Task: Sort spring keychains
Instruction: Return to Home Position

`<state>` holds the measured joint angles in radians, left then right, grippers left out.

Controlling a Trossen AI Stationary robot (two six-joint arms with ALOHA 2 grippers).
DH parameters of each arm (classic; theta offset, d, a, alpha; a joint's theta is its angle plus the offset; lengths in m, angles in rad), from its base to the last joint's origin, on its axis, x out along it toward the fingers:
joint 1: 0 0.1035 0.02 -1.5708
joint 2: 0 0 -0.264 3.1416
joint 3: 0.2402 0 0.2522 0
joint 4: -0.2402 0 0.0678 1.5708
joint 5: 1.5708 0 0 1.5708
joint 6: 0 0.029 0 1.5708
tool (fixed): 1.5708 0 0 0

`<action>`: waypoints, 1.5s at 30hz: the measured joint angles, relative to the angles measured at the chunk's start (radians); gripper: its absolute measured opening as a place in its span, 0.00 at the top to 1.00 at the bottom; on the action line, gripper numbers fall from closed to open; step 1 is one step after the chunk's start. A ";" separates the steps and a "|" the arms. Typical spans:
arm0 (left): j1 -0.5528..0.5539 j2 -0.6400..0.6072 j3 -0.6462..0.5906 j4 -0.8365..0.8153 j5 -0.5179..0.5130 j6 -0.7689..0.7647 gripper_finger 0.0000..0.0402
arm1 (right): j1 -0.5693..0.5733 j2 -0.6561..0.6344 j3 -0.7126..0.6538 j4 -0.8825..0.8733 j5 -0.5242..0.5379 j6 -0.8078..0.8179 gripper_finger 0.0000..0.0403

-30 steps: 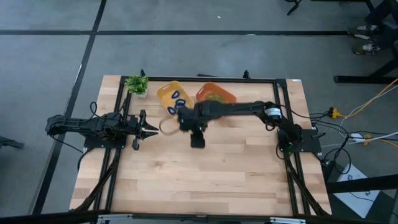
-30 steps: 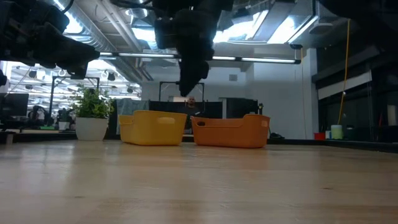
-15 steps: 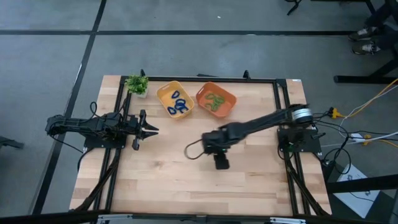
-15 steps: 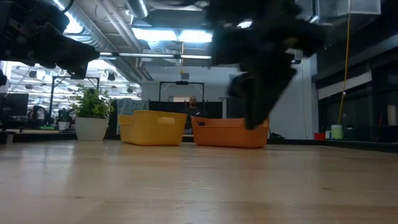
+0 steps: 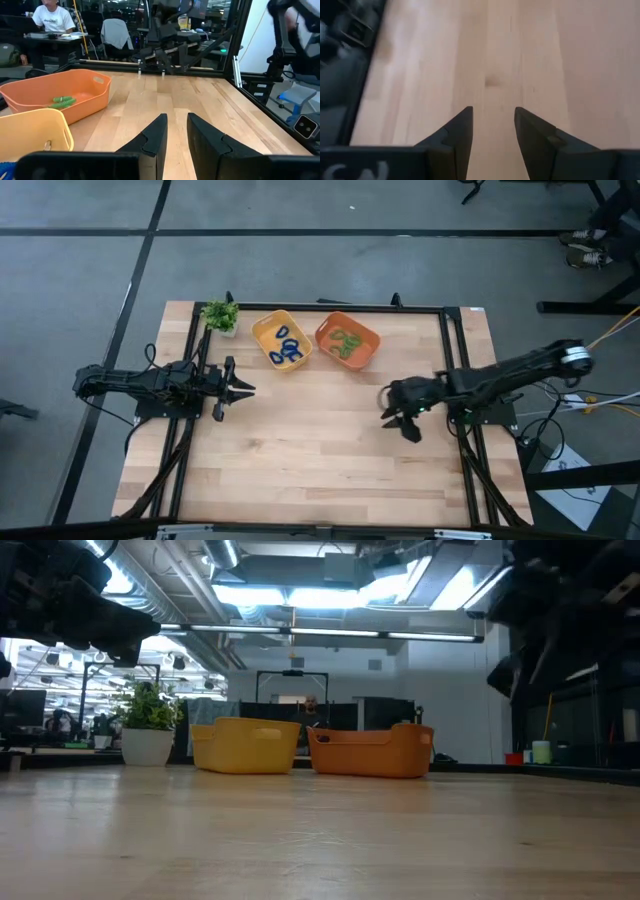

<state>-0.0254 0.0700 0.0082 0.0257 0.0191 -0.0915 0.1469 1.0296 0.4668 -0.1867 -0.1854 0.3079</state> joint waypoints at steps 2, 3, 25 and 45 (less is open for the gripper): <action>0.000 0.000 0.000 0.000 0.000 0.000 0.83 | 0.000 -0.096 -0.086 0.094 0.002 -0.002 0.64; 0.000 0.000 0.000 0.000 0.000 0.000 0.83 | 0.000 -0.141 -0.123 0.130 0.001 -0.003 0.64; 0.000 0.000 0.000 0.000 0.000 0.000 0.83 | -0.015 -0.672 -0.309 0.274 0.000 -0.002 0.64; 0.000 0.000 0.000 0.000 0.000 0.000 0.82 | -0.019 -0.914 -0.458 0.356 0.000 -0.002 0.64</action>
<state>-0.0254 0.0700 0.0082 0.0257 0.0193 -0.0914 0.1276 0.1161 0.0089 0.1693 -0.1856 0.3058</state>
